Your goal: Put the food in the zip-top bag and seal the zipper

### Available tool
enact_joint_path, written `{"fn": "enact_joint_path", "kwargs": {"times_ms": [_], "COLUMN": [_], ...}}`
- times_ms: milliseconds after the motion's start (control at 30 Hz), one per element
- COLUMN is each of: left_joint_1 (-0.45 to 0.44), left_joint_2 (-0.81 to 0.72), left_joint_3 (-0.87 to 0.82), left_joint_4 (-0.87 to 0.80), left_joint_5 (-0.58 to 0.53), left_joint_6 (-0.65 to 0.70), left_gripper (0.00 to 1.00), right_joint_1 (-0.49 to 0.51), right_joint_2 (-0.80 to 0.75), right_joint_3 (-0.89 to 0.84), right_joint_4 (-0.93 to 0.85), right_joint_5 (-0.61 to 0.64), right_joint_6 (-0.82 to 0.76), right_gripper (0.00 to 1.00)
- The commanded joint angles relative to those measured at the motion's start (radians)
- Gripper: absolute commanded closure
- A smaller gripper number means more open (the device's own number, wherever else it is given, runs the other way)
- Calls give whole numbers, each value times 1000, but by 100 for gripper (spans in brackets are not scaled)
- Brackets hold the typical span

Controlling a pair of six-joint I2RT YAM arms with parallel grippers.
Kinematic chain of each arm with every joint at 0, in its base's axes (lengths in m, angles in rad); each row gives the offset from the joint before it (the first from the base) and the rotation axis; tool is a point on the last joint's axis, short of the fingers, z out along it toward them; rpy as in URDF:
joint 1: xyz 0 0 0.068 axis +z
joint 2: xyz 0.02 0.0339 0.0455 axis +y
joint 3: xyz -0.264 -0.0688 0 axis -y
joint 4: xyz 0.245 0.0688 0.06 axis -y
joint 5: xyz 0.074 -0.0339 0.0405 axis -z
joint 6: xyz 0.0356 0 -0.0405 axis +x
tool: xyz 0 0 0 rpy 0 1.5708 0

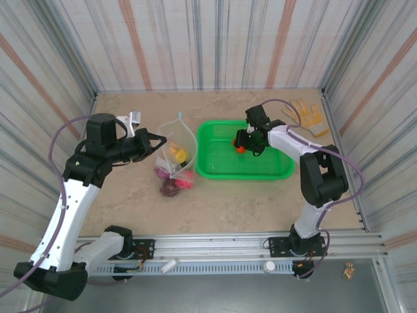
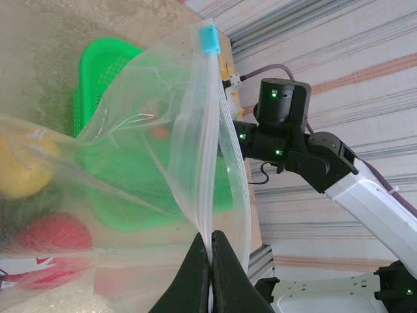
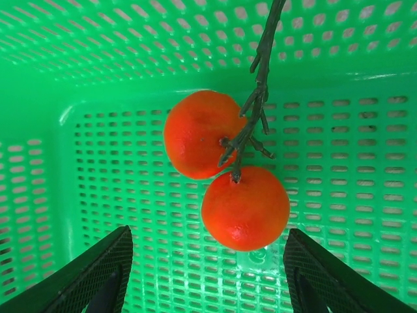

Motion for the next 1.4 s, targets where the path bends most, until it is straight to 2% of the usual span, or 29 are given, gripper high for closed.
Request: {"fn": "enact_joint_path", "kwargs": {"times_ms": [0,267,567,633,700,767,867,1033,1133,1200,1367], "left_joint_1": [-2,-3,-2,-2,-2,-3,-2,-3,-3,-3,-3], "left_joint_2": [2,-11,-18,-18,-18,-19,-20,-21,-24,-25,-28], "left_joint_3": [-10,-13,-18,-22,-24,-24,-22,-20,-21,-23,-24], "left_joint_4": [19,10,6,5,6,7,8,5,4,4,2], "left_joint_5": [16,10,7,5,6,5,6,7,7,8,11], "left_joint_6": [30,31,29,30,30,28,27,27,27,26,24], "left_gripper": [100,100,100,100,100,100,100,100,100,100,100], "right_joint_1": [7,3,-6,-5,-7,-6,-11,-18,-17,-15,-7], "right_joint_2": [45,114,120,119,120,126,130,123,99,72,-46], "right_joint_3": [11,18,5,4,9,17,19,10,-5,-18,-71], "right_joint_4": [8,27,49,53,54,51,56,59,60,58,48], "right_joint_5": [24,29,25,21,10,8,13,8,2,-3,-10], "right_joint_6": [-25,-19,-22,-25,-30,-31,-29,-21,-20,-21,-18], "right_gripper": [36,39,46,45,38,37,42,57,60,65,65]}}
